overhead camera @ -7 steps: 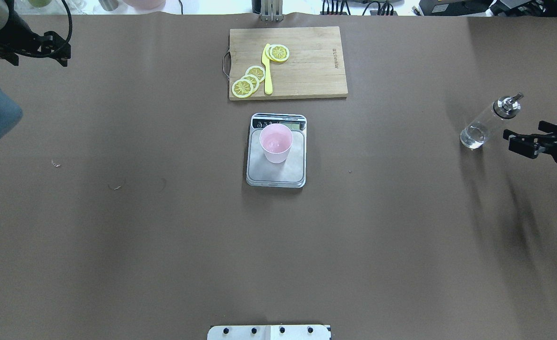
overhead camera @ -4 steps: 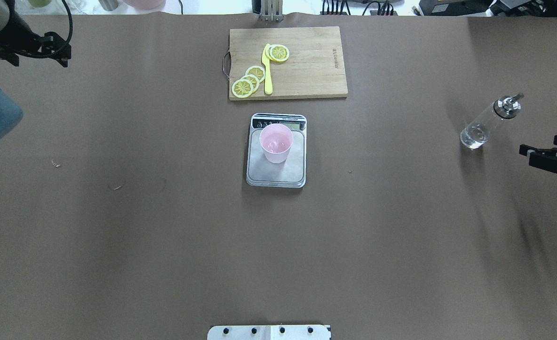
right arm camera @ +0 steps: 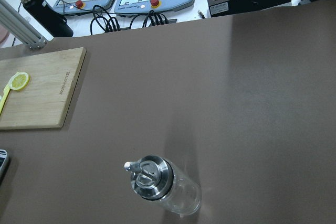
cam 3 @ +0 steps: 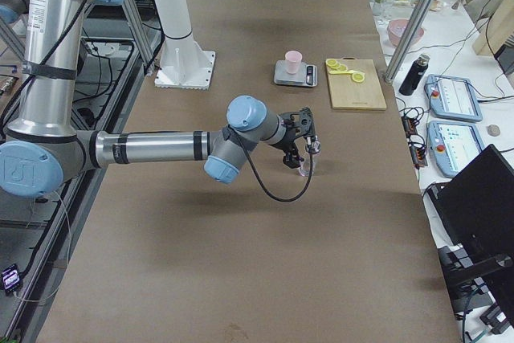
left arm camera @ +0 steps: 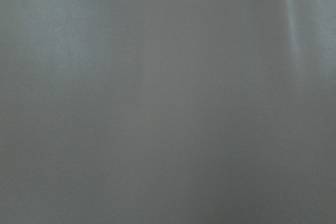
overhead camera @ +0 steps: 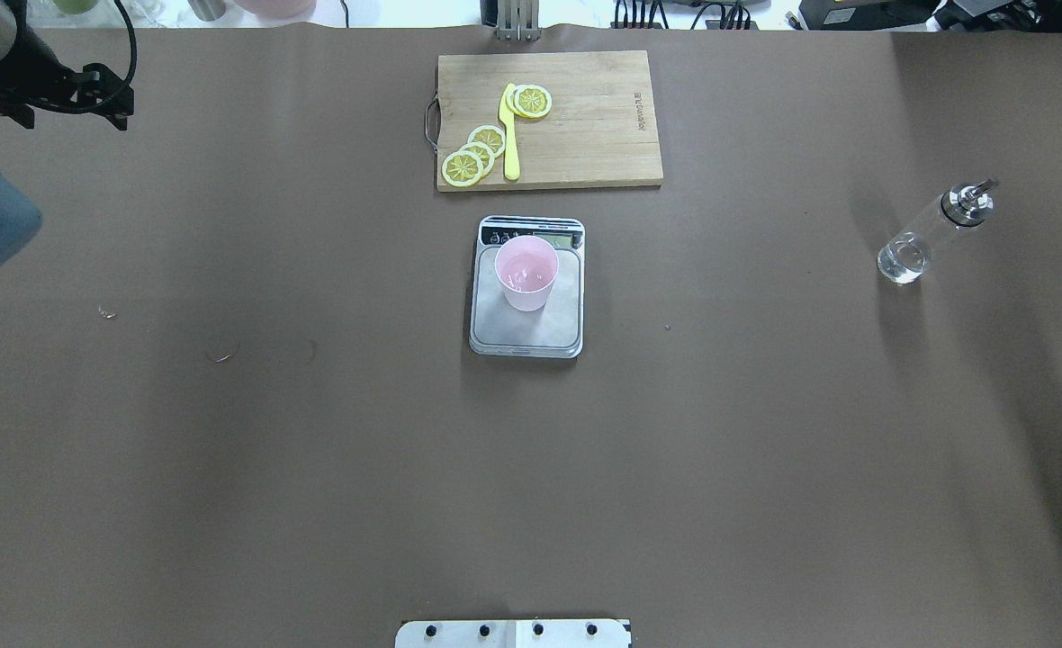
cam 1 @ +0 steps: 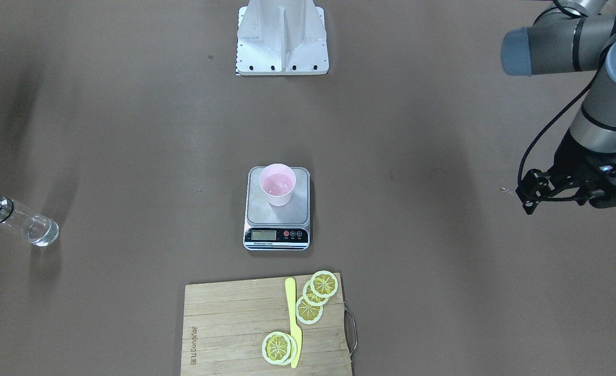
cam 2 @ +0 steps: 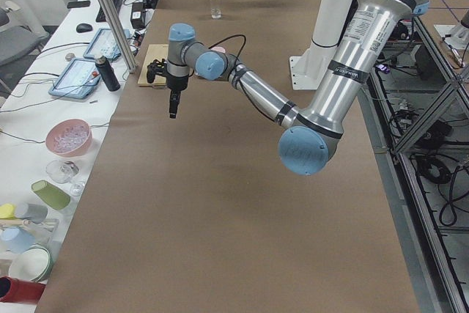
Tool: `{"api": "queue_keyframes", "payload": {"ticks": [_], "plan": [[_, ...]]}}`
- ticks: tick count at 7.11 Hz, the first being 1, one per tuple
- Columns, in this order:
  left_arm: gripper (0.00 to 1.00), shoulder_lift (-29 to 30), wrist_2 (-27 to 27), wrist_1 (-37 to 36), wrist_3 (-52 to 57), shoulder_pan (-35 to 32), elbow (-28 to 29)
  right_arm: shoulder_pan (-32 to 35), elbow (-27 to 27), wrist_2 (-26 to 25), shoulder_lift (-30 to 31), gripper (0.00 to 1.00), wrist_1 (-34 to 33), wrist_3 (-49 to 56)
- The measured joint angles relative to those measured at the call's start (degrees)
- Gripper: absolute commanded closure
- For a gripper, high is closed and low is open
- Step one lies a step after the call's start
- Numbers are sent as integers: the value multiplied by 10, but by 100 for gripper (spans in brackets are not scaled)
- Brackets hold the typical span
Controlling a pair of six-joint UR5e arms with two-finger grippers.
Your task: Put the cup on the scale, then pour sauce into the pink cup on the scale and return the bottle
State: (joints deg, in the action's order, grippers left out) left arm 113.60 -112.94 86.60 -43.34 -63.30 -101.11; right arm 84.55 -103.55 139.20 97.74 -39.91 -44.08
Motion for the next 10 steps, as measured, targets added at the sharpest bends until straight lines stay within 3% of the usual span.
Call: {"api": "queue_keyframes", "payload": {"ticks": [1, 3, 6, 8, 10], "plan": [[1, -1, 0, 0, 0, 0, 0, 36, 1, 41, -36, 0, -92, 35], [1, -1, 0, 1, 1, -1, -6, 66, 2, 61, -87, 0, -278, 159], [1, -1, -1, 0, 9, -18, -7, 56, 13, -13, -136, 0, -532, 353], [1, -9, -38, -3, 71, -77, 12, 50, 46, -52, -126, 0, -589, 401], [1, -53, -114, -3, 237, -172, 49, 51, 64, -58, -67, 0, -556, 407]]}}
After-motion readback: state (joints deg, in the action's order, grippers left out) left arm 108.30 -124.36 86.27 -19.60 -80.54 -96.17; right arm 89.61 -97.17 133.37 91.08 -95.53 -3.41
